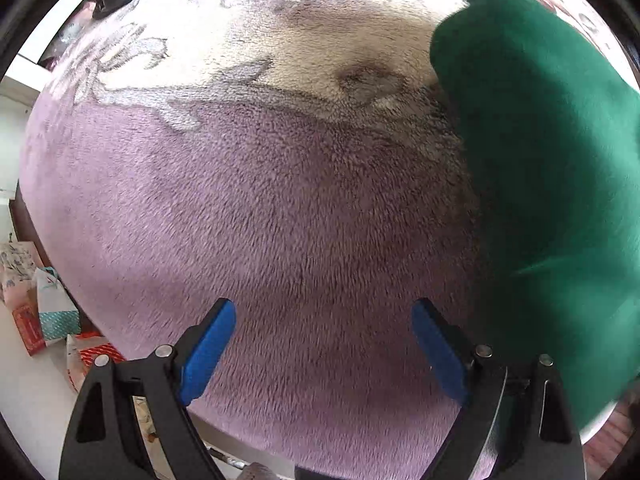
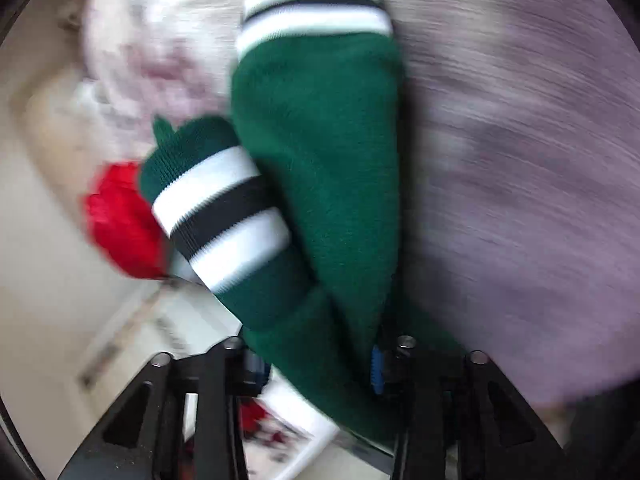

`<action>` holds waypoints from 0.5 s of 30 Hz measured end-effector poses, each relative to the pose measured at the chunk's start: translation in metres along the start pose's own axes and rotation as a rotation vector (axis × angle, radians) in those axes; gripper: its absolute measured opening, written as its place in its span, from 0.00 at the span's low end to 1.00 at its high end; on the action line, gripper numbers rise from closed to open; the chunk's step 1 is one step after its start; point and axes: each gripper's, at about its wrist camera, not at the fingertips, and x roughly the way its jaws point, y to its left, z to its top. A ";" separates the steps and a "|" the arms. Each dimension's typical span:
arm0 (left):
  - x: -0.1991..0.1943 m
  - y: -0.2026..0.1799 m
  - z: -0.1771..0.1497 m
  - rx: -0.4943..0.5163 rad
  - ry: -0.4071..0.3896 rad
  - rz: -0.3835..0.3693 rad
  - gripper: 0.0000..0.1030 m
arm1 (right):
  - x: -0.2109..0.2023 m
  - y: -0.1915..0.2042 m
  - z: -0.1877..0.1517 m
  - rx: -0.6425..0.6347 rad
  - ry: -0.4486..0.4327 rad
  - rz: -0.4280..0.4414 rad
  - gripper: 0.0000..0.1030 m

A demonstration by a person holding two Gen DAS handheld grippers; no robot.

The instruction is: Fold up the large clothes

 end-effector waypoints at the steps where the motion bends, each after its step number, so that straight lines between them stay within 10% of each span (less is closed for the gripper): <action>1: 0.004 0.002 0.005 -0.009 -0.002 -0.001 0.87 | -0.003 -0.006 0.002 -0.042 0.021 -0.089 0.51; 7: 0.045 0.008 0.030 0.004 -0.003 0.014 1.00 | -0.051 0.054 0.015 -0.520 0.014 -0.432 0.71; 15: 0.052 0.020 0.019 0.006 -0.041 -0.028 1.00 | -0.017 0.240 -0.010 -1.077 -0.073 -0.465 0.80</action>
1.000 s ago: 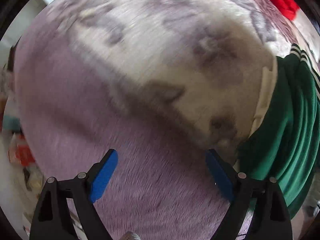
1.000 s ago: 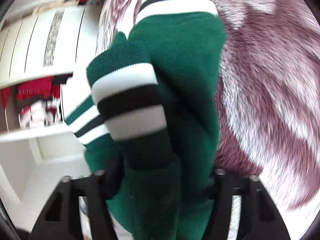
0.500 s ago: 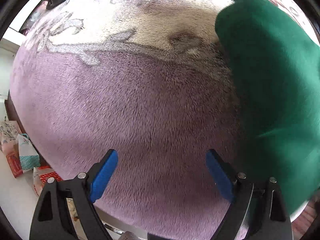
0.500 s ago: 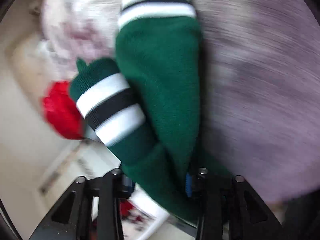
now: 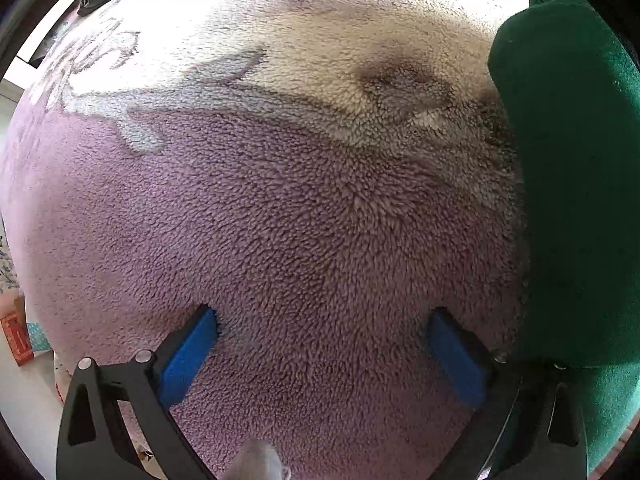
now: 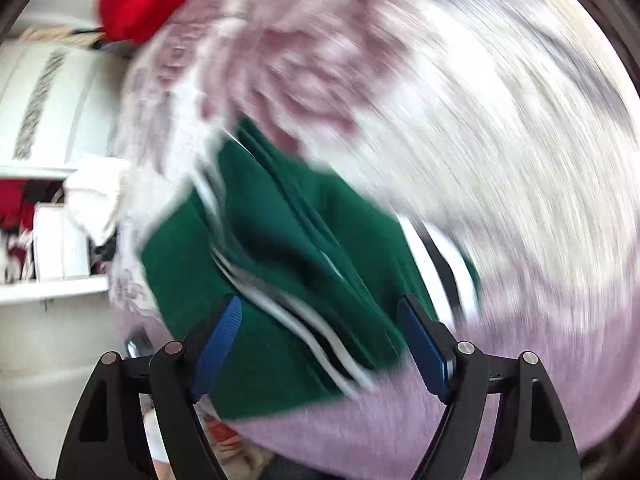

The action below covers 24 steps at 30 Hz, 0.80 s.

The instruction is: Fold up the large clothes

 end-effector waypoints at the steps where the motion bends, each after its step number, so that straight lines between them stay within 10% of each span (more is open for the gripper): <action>1: 0.000 0.001 -0.002 -0.002 -0.021 -0.007 1.00 | 0.009 0.027 0.022 -0.024 0.008 0.023 0.80; 5: -0.011 -0.005 -0.019 -0.011 -0.058 -0.001 1.00 | 0.085 0.088 0.074 -0.130 0.138 0.017 0.78; 7: -0.018 -0.005 -0.021 -0.022 -0.049 -0.004 1.00 | 0.106 0.110 0.076 -0.199 0.149 -0.061 0.32; 9: -0.030 -0.004 -0.025 -0.039 -0.060 -0.030 1.00 | 0.107 0.117 0.069 -0.224 0.133 -0.117 0.11; 16: -0.065 -0.006 -0.054 -0.008 -0.115 -0.058 1.00 | 0.053 0.102 0.084 -0.105 -0.066 -0.112 0.08; 21: -0.070 -0.001 -0.080 -0.038 -0.079 -0.071 1.00 | 0.092 0.095 0.092 -0.133 0.126 -0.131 0.13; 24: -0.078 0.003 -0.097 -0.072 -0.073 -0.077 1.00 | 0.055 0.081 0.079 -0.108 0.139 -0.083 0.35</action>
